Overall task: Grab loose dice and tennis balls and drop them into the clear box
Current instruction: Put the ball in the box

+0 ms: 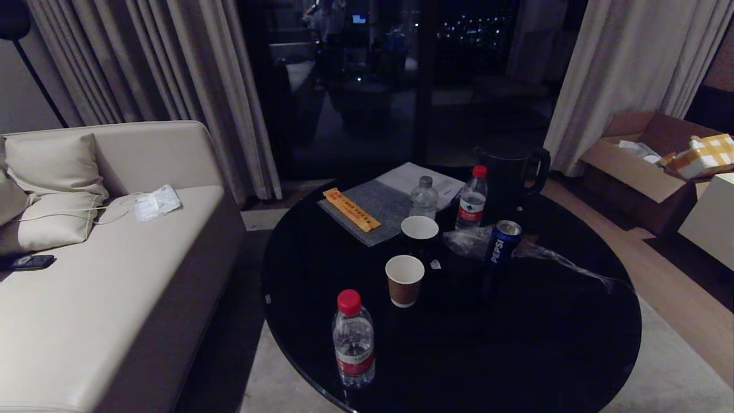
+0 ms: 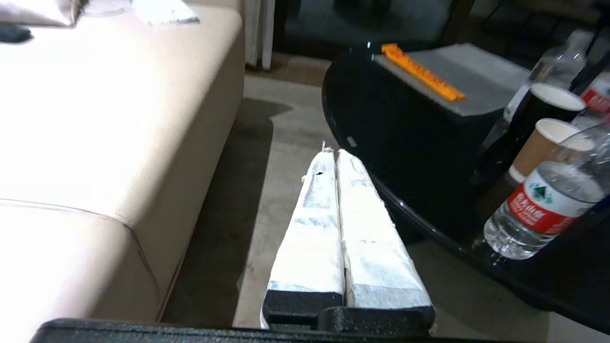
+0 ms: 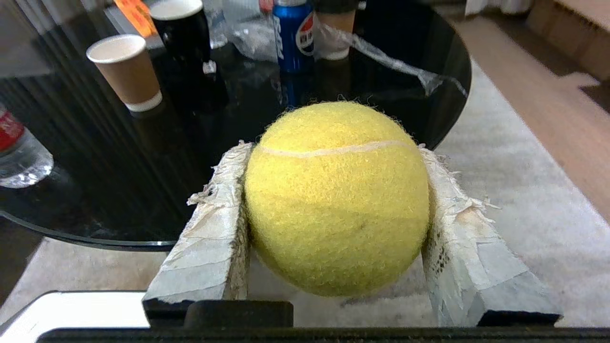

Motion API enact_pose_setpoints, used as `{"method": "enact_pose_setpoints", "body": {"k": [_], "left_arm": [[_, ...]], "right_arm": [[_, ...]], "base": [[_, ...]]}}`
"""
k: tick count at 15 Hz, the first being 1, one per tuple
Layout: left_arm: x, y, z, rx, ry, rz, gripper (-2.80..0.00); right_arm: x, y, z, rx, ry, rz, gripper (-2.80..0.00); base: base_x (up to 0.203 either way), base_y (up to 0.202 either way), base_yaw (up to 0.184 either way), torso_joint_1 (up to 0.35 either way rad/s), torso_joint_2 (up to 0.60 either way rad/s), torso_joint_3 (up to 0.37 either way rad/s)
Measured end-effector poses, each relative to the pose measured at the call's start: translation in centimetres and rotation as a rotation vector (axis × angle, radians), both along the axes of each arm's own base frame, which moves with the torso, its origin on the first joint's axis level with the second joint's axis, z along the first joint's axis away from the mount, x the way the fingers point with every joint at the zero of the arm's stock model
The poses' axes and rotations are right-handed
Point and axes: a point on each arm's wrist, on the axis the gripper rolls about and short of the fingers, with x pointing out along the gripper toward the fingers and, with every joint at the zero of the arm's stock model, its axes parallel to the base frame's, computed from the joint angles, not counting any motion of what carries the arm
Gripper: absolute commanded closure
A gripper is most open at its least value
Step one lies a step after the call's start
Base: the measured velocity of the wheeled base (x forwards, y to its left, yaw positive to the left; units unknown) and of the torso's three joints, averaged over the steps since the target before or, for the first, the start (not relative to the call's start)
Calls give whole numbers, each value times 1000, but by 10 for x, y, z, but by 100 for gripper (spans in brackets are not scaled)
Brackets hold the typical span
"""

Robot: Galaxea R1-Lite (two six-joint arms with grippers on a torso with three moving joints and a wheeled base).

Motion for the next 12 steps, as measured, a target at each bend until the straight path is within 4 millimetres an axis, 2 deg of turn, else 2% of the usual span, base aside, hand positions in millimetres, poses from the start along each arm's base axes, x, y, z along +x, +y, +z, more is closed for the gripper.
{"method": "enact_pose_setpoints", "body": {"k": [7,12], "left_arm": [[0,0,0,0,0,0,0],[0,0,0,3,1,0,0]], "right_arm": [[0,0,0,0,1,0,0],[0,0,0,-1,0,0,0]], "base": [[0,0,0,3,1,203],[0,0,0,1,2,42]]}}
